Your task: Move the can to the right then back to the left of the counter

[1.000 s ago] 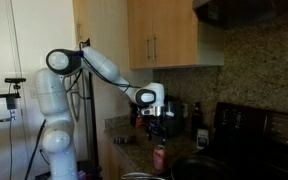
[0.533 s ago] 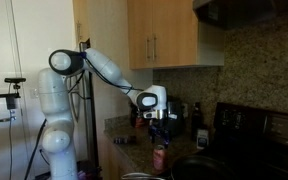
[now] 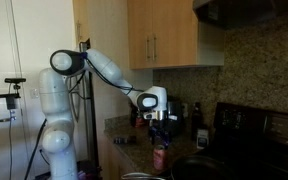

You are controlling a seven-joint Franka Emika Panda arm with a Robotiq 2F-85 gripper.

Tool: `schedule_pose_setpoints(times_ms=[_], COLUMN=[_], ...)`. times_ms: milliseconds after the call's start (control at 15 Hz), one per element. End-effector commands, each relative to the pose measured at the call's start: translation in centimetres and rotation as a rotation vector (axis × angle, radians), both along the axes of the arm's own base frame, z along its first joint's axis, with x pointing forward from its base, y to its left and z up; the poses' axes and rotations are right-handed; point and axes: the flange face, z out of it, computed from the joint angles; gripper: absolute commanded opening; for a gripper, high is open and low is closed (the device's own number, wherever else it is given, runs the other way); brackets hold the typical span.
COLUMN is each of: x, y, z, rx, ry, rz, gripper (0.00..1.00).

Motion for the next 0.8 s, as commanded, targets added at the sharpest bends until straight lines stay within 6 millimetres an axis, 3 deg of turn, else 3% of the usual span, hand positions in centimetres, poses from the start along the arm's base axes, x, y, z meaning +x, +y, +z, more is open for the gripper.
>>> schedule_pose_setpoints(times_ms=[0, 733], x=[0.1, -0.1], y=[-0.4, -0.4], z=[-1.0, -4.1], rx=[0.004, 0.021], ry=[0.017, 0.079], rz=[-0.008, -0.013], gripper=[1.00, 1.00])
